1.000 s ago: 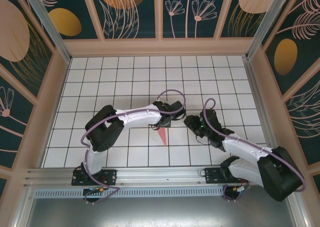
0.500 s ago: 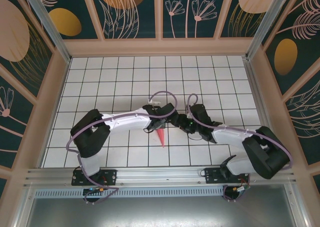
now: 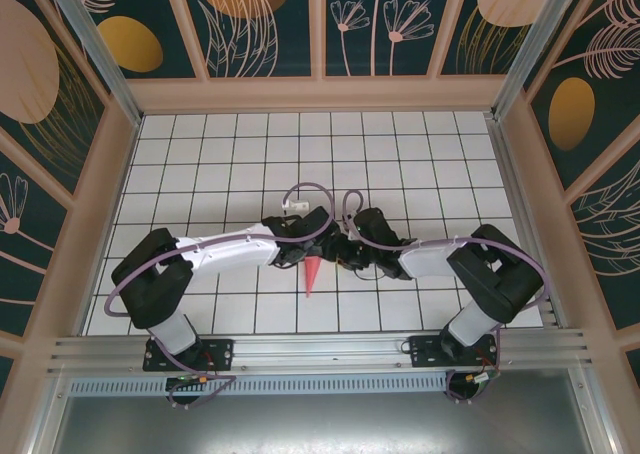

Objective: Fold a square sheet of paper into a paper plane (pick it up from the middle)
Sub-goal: Move a paper plane to the center of the table.

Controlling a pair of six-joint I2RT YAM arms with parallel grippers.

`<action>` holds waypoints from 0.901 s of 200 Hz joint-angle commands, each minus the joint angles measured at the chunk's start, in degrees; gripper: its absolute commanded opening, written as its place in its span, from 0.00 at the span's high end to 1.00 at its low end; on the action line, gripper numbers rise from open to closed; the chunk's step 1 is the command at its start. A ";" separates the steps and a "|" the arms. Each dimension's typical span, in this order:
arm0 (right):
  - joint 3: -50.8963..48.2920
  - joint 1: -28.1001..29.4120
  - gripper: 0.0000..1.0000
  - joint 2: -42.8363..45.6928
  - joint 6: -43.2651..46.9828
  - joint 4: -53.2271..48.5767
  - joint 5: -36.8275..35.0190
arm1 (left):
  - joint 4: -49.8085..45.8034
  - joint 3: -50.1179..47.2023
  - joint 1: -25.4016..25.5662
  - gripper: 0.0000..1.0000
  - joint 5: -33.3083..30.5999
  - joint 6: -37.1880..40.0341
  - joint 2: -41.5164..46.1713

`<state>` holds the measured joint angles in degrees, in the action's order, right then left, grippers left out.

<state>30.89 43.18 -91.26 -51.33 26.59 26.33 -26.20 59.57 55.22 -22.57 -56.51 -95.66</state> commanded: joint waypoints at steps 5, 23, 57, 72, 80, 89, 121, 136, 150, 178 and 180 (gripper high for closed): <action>0.25 0.85 0.48 -0.06 -0.80 4.73 1.52 | 2.89 -2.03 -1.42 0.96 1.82 -1.82 1.75; -0.86 0.85 0.48 -0.24 -1.68 5.91 1.52 | 6.55 -5.03 -3.20 0.96 4.55 -2.13 3.27; -0.89 0.94 0.47 -1.25 -2.21 6.83 2.33 | 13.92 -10.14 -5.42 0.96 9.64 -2.74 6.56; -0.53 1.11 0.47 -1.51 -2.20 6.81 2.39 | 15.67 -11.71 -6.18 0.96 11.06 -3.07 7.54; -0.36 1.28 0.47 -1.87 -2.20 6.78 2.44 | 16.53 -12.33 -6.41 0.96 11.68 -3.29 7.91; -0.18 1.51 0.46 -2.15 -2.29 6.71 2.41 | 17.10 -12.96 -6.66 0.96 12.09 -3.43 8.26; 1.82 2.61 0.43 -3.19 -1.07 3.68 2.01 | 18.20 -13.69 -7.06 0.96 12.84 -3.76 8.71; 2.26 2.79 0.41 -3.98 -1.18 3.43 2.31 | 18.17 -13.78 -7.14 0.96 12.88 -3.65 8.60; 2.31 2.98 0.41 -4.32 -1.33 3.91 2.41 | 18.10 -13.76 -7.08 0.96 12.90 -3.61 8.47; 2.55 3.48 0.41 -4.94 -1.50 3.63 2.12 | 18.11 -13.82 -7.14 0.95 12.81 -3.61 8.49; 2.58 3.47 0.41 -4.97 -1.51 3.60 2.14 | 18.09 -13.79 -7.14 0.95 12.88 -3.61 8.47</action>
<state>32.01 45.89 -95.22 -52.88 30.13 27.57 -9.08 46.26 48.47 -10.24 -59.46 -88.20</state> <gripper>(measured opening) 0.592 0.052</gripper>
